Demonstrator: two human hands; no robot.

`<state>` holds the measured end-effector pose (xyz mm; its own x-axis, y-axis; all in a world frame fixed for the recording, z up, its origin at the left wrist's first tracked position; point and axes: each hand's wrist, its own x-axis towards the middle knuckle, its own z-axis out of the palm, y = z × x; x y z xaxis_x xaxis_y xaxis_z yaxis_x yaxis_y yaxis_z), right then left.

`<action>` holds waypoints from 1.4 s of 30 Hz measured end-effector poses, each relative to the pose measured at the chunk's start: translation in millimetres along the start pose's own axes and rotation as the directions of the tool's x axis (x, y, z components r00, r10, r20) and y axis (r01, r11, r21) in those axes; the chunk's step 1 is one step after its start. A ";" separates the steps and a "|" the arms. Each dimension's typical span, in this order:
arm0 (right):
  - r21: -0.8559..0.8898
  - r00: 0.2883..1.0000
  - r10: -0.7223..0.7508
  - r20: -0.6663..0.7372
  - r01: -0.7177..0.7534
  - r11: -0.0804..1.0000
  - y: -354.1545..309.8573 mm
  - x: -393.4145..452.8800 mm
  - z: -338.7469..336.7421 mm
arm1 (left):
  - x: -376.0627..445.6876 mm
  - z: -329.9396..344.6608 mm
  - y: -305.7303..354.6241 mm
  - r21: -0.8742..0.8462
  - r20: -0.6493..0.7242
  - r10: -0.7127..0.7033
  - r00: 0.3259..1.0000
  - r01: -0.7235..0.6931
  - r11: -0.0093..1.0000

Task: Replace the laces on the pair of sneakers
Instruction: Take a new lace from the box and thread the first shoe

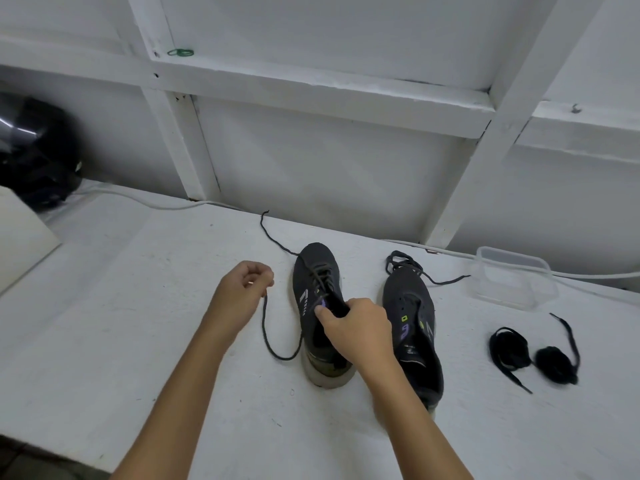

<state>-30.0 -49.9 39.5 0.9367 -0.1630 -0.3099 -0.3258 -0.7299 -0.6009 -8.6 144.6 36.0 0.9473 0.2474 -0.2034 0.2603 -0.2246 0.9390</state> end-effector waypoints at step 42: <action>0.862 0.985 0.004 0.170 -0.151 0.484 -2.3 84.8 -71.2 | 28.4 68.5 27.0 0.325 0.008 -0.051 0.999 0.045 0.945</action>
<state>59.3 -109.3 67.1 0.8999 -0.0511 -0.4330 -0.4093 0.2432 -0.8794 38.2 81.1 36.6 0.9344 0.2508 -0.2529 0.3494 -0.5074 0.7877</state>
